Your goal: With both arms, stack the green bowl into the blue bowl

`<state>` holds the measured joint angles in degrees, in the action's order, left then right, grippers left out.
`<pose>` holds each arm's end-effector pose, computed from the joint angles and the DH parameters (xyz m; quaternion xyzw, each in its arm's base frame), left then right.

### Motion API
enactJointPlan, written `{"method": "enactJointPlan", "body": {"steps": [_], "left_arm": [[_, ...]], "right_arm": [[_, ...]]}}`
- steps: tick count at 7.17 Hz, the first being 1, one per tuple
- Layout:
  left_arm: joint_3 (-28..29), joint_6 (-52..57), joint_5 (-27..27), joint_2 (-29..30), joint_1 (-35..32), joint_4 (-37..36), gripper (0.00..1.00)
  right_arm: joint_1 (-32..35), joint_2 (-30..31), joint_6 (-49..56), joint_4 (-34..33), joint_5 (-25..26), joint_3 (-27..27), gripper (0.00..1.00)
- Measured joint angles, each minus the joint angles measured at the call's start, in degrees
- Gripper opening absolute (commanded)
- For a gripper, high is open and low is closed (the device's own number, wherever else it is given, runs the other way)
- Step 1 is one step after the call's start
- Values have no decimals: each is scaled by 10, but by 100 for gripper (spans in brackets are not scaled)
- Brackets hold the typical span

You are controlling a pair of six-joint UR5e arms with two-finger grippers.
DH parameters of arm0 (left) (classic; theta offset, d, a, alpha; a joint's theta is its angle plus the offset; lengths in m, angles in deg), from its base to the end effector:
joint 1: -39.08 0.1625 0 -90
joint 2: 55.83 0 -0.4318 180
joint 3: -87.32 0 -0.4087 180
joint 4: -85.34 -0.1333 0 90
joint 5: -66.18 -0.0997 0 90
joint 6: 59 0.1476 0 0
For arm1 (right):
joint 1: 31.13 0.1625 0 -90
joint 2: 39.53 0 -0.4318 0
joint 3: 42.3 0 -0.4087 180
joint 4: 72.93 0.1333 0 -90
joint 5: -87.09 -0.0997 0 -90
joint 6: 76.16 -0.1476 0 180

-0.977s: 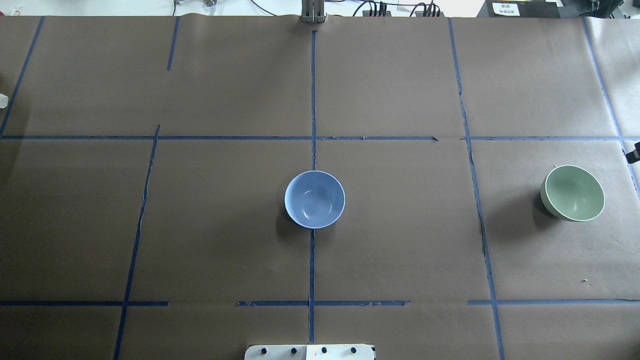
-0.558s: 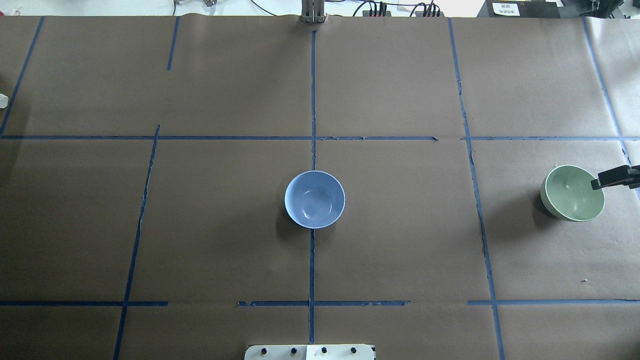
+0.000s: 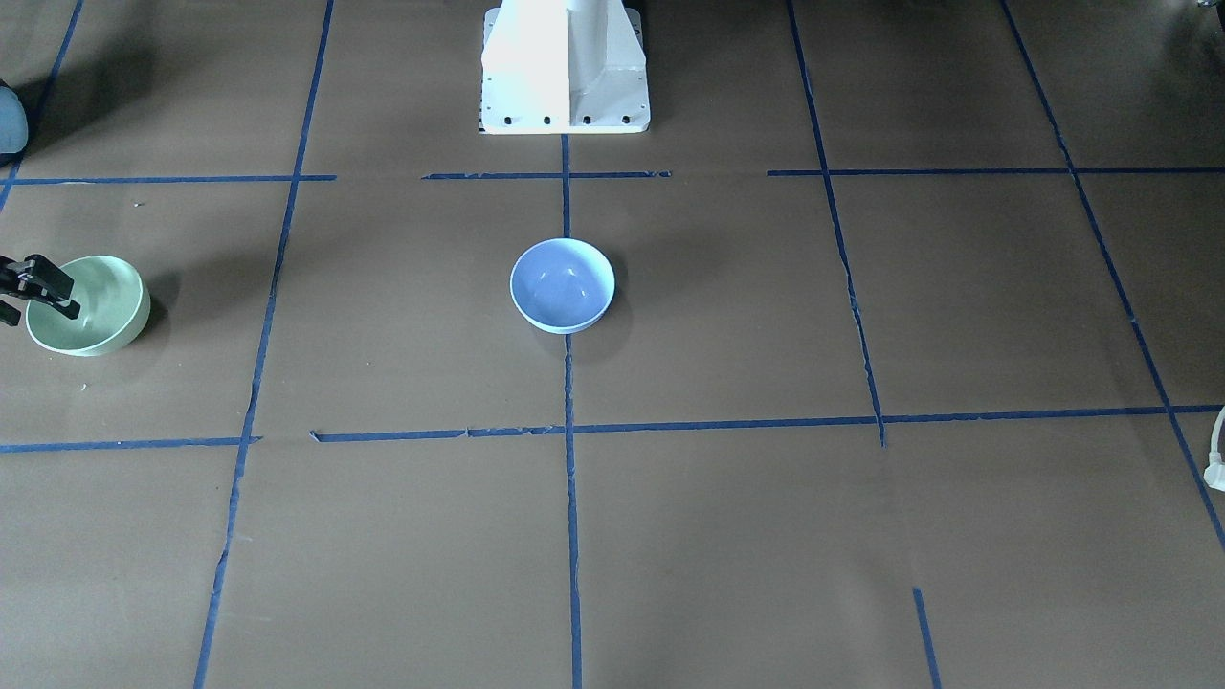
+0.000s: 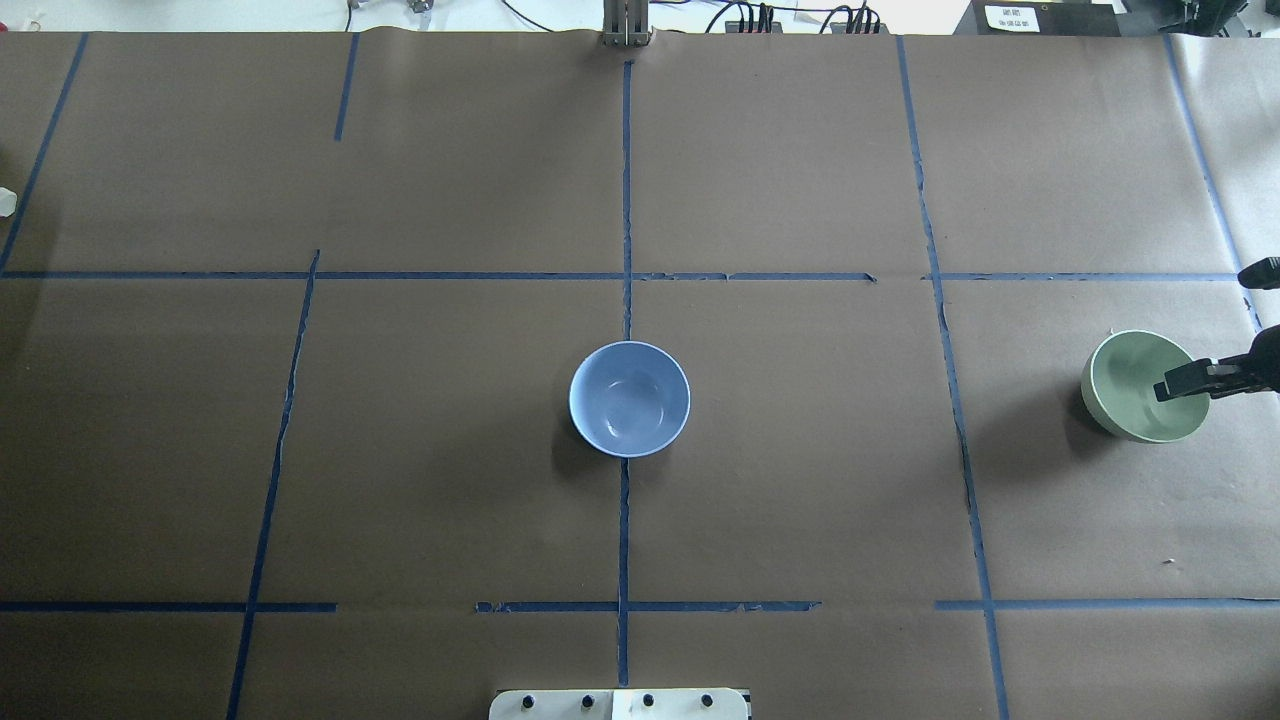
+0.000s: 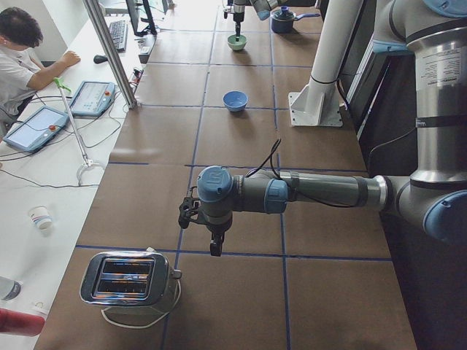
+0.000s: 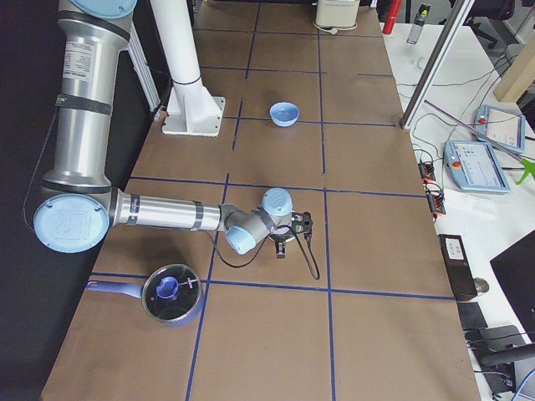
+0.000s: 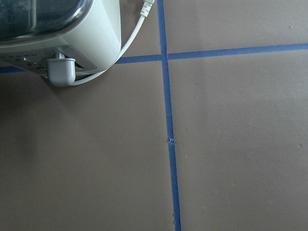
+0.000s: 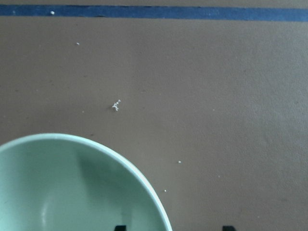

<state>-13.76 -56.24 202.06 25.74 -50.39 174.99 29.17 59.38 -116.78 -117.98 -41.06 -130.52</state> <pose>-0.0232 -0.4489 0.6694 0.0261 0.3893 0.0343 0.9201 -0.2025 -0.4400 0.7047 0.0477 -0.4156 -0.0099 0.9082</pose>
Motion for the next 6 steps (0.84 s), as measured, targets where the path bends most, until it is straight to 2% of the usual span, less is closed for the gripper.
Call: {"method": "enactJointPlan", "body": {"steps": [4,5,6], "left_arm": [[0,0,0,0,0,0,100],[0,0,0,0,0,0,100],[0,-1,0,0,0,0,100]], "right_arm": [[1,-3,-3,-6,-16,-14,0],[3,-14,-4,-31,-29,-31,0],[6,-38,-5,-98,-42,-67,0]]}}
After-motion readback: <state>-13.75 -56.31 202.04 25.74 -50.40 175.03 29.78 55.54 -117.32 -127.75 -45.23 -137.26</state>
